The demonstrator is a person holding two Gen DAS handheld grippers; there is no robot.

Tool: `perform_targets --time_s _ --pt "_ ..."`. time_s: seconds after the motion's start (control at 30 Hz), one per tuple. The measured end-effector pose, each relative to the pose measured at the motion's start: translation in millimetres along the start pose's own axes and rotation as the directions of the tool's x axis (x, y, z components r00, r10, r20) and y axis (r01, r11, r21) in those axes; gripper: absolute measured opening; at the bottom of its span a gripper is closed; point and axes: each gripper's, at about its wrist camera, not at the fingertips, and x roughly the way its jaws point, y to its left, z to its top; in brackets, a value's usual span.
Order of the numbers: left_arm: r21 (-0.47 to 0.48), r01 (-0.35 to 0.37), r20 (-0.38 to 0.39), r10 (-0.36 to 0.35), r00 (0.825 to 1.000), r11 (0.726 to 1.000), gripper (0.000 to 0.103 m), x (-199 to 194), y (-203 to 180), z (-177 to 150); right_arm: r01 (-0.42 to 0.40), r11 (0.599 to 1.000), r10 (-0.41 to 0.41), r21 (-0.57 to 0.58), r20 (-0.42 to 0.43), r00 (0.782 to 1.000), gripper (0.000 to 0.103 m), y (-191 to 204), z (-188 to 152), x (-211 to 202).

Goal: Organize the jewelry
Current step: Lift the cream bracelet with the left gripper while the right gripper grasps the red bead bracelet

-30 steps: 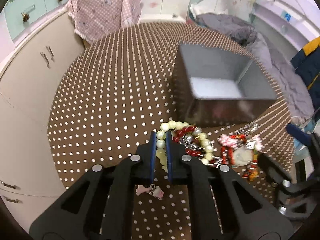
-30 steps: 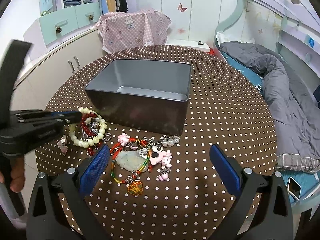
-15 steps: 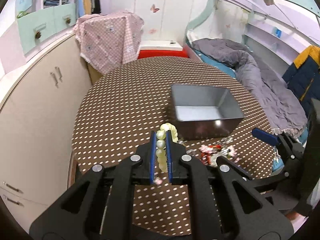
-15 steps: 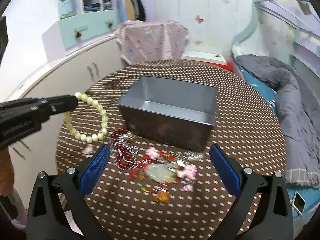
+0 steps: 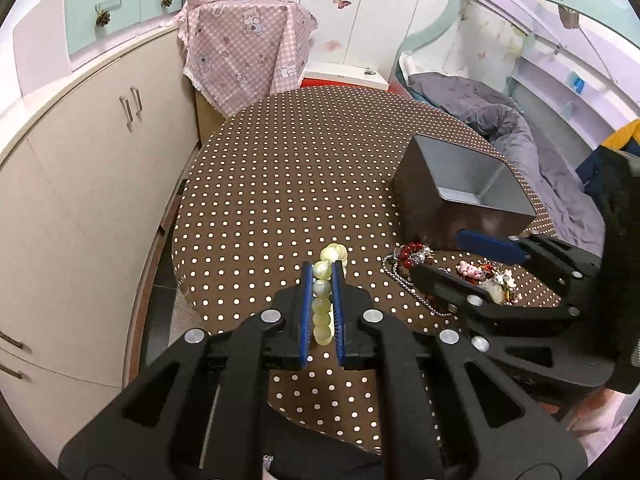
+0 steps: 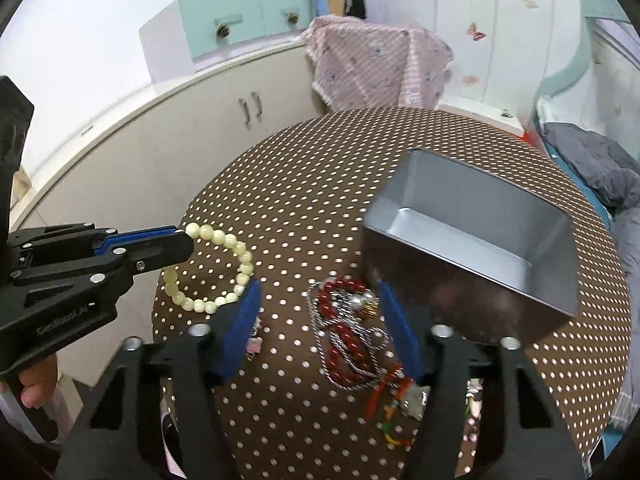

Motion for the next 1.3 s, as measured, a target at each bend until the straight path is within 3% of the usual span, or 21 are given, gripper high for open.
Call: perform_targets --time_s 0.27,0.53,0.67,0.93,1.3 --pt "-0.009 0.048 0.003 -0.048 0.999 0.999 0.010 9 11 0 0.028 0.999 -0.031 -0.037 -0.078 0.997 0.022 10 1 26" --pt "-0.026 0.055 -0.001 -0.055 0.998 0.998 0.010 15 21 -3 0.122 0.991 -0.127 -0.047 -0.125 0.984 0.008 9 -9 36" --pt "-0.026 0.057 -0.005 -0.057 0.998 0.998 0.010 17 21 -1 0.084 0.996 -0.084 -0.003 -0.126 0.989 0.007 3 -12 29" --pt "-0.008 0.061 0.024 -0.060 0.998 0.998 0.010 4 11 2 -0.005 0.994 0.009 0.110 -0.033 0.999 0.007 -18 -4 -12" --pt "0.057 0.090 0.054 -0.093 0.994 0.994 0.010 -13 -22 9 0.002 0.991 -0.016 0.136 0.102 0.995 0.006 -28 3 -66"
